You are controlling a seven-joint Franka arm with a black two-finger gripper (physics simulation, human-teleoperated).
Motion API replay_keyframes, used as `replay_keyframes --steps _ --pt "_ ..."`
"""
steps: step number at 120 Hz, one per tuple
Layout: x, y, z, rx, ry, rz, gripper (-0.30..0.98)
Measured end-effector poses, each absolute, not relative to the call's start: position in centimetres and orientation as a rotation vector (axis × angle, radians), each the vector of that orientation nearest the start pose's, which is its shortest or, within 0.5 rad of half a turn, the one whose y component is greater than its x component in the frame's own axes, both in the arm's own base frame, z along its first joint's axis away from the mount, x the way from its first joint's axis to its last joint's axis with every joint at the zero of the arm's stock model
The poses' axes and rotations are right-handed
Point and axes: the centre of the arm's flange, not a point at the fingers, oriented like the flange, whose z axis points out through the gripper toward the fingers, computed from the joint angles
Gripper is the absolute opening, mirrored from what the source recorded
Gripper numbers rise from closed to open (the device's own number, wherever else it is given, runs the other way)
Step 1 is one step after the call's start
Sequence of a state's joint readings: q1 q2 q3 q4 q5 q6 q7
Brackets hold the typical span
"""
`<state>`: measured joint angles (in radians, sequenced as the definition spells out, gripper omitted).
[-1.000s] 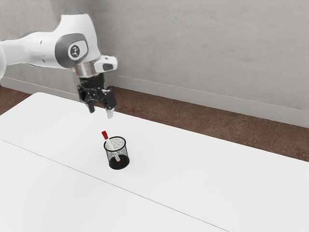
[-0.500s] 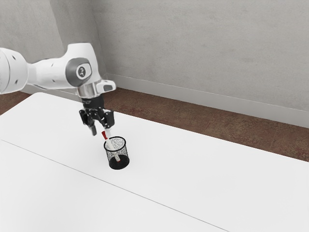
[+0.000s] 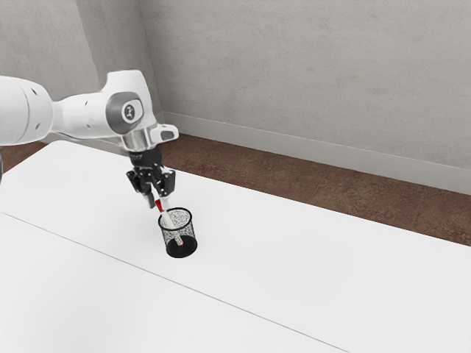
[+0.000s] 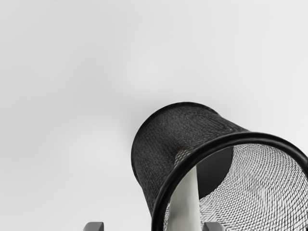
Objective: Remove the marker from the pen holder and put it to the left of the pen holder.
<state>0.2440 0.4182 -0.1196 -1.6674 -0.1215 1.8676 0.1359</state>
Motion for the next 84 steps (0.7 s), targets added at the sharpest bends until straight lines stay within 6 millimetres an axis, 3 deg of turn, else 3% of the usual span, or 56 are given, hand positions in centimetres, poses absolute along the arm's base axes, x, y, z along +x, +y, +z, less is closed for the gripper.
replay_keyframes --steps 60,84 --pt "63.7 7.4 35.5 -3.315 -0.058 0.311 0.05" --pt "63.8 6.2 35.7 -3.32 -0.026 0.307 0.02"
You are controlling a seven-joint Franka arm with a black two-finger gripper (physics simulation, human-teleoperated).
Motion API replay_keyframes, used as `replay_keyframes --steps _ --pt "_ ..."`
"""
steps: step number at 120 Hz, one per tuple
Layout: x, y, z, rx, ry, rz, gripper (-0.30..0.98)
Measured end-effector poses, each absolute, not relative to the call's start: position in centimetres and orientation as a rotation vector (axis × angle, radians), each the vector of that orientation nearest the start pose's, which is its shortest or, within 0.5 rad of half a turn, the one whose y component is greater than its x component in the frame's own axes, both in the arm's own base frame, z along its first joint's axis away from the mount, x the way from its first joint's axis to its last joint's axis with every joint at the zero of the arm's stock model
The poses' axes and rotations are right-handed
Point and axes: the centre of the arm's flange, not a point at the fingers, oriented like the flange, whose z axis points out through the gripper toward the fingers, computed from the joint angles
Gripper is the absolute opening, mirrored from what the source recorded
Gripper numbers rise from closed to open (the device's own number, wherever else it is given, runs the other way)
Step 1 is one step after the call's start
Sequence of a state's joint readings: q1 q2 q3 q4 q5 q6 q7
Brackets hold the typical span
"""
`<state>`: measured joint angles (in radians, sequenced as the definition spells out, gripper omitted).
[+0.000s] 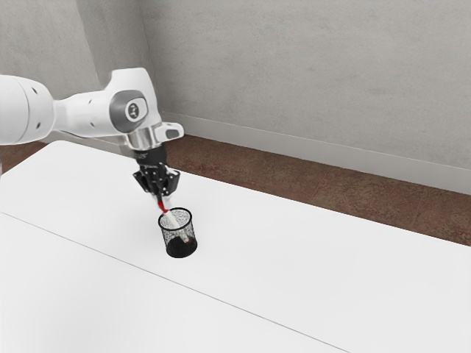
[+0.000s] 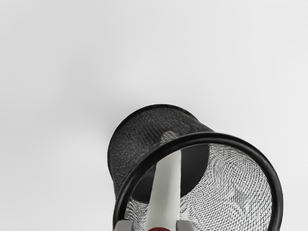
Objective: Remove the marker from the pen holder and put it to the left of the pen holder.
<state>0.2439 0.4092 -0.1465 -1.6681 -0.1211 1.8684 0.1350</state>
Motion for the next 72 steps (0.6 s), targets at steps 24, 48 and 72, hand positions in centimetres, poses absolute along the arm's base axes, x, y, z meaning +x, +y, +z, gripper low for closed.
replay_keyframes --steps 24,48,72 --pt "63.9 5.8 35.5 -3.322 -0.016 0.31 0.0" --pt "63.4 5.8 38.3 -3.312 -0.016 0.246 -0.03" --pt "60.1 5.2 43.0 -3.285 -0.014 0.178 -0.05"
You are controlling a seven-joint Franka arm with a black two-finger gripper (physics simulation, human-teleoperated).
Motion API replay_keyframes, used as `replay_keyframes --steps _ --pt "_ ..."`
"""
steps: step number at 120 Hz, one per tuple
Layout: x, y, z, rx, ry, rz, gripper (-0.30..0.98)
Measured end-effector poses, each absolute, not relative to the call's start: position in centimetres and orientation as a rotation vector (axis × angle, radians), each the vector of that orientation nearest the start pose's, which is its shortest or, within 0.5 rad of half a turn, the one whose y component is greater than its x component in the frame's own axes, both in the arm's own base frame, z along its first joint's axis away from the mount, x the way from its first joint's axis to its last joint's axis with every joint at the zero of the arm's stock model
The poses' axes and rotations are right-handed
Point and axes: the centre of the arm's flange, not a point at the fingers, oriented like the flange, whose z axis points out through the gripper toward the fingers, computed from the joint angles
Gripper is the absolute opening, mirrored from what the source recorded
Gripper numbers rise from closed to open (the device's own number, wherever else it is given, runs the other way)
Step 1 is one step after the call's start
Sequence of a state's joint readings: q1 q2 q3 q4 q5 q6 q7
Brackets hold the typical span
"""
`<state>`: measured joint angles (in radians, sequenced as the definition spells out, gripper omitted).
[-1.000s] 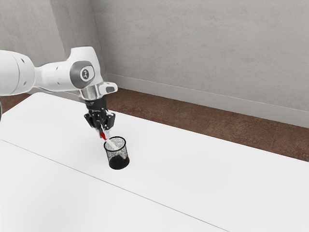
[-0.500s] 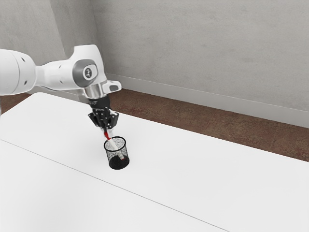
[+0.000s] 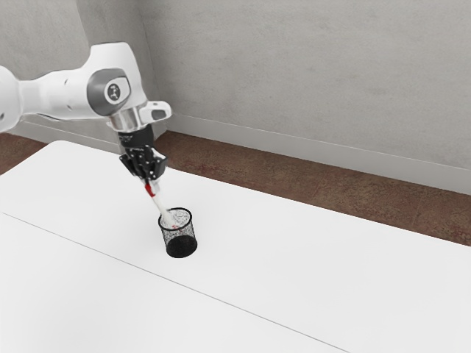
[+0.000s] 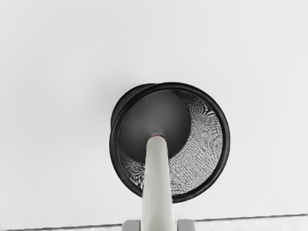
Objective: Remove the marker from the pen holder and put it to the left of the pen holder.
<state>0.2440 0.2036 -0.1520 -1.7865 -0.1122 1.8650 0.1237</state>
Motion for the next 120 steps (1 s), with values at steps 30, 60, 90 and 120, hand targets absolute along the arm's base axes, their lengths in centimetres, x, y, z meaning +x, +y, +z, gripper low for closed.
replay_keyframes --steps 30,60,90,120 --pt "55.4 4.3 49.7 -3.247 -0.014 0.033 -0.05" --pt "54.0 4.5 52.4 -3.226 -0.028 -0.044 -0.06" --pt "53.8 9.2 48.3 -3.19 -0.161 -0.026 -0.08" --pt "54.3 11.2 44.8 -3.125 -0.261 -0.223 -0.09"
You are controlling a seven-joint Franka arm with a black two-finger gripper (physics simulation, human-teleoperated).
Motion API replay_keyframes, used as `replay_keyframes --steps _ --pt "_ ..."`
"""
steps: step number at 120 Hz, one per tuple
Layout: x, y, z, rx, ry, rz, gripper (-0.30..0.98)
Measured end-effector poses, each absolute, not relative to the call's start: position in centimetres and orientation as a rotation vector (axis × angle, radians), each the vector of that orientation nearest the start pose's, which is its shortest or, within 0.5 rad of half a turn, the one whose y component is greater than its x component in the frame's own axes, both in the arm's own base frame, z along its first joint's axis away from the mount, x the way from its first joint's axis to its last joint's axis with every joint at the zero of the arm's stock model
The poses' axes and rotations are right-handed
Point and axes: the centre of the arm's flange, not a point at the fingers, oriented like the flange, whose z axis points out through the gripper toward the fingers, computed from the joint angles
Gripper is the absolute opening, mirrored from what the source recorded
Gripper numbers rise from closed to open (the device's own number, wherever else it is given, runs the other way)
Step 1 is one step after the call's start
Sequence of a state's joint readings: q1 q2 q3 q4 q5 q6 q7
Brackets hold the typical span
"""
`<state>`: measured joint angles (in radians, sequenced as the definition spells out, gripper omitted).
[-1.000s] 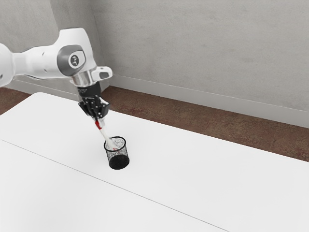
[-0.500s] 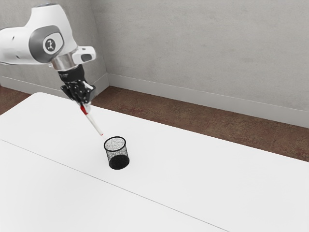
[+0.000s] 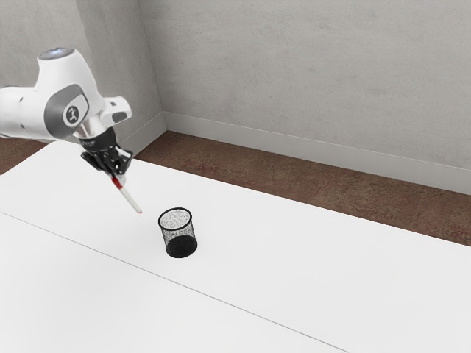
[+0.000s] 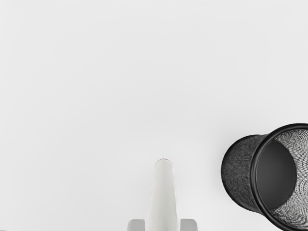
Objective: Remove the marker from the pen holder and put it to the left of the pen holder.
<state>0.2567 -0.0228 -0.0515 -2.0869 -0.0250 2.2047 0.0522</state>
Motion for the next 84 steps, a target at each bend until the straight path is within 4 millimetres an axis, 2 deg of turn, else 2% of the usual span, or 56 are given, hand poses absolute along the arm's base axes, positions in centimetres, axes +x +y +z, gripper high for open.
replay_keyframes --steps 20,41,57,71,84 --pt "54.5 11.8 42.8 -3.08 -0.328 -0.428 -0.1" --pt "55.1 12.2 40.2 -3.052 -0.394 -0.57 -0.1" --pt "54.5 11.6 38.3 -3.039 -0.417 -0.653 -0.1" --pt "54.4 10.9 37.6 -3.024 -0.419 -0.733 -0.09" --pt "54.4 10.8 37.1 -3.015 -0.422 -0.771 0.14"
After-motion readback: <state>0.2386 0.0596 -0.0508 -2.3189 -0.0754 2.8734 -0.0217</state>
